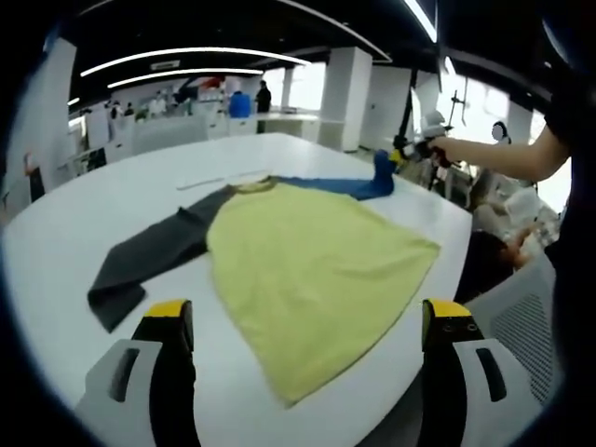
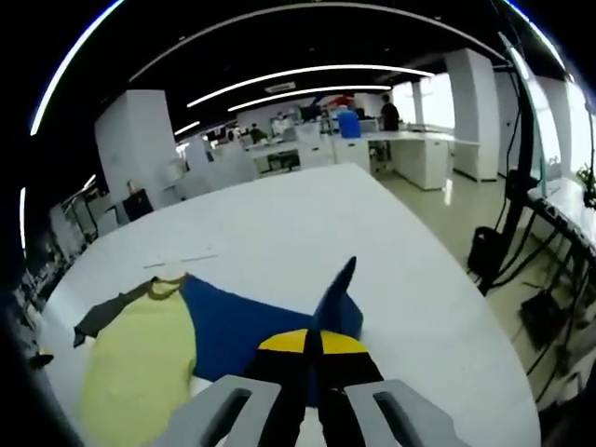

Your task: Fold the garment on the visible template until the final outline fits inside the template.

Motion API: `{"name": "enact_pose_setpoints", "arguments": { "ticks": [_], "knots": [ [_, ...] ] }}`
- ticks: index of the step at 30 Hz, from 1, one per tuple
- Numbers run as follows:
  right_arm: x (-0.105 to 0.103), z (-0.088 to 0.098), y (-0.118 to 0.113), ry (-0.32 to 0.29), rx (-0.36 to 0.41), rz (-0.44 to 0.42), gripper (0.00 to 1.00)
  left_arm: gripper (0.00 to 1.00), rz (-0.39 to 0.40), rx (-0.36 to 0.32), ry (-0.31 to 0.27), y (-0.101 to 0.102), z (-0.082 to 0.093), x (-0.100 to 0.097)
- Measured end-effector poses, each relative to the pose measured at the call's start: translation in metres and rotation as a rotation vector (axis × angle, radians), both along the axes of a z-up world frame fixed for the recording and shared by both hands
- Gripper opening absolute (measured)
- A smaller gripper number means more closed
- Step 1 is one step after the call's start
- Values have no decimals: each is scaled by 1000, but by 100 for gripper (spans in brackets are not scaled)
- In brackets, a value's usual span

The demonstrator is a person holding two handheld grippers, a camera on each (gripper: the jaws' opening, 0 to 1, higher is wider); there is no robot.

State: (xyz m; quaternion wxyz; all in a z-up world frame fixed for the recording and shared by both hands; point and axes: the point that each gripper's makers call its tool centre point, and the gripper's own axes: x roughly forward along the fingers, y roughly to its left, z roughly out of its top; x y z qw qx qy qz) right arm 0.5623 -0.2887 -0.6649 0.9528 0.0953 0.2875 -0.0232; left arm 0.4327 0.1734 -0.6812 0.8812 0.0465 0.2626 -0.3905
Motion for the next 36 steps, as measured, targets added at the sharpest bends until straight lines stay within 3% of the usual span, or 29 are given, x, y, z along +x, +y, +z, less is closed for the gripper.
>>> {"name": "enact_pose_setpoints", "arguments": {
  "ticks": [36],
  "knots": [
    [40, 2, 99, -3, 46, 209, 0, 99, -8, 5, -11, 1, 2, -5]
  ]
}}
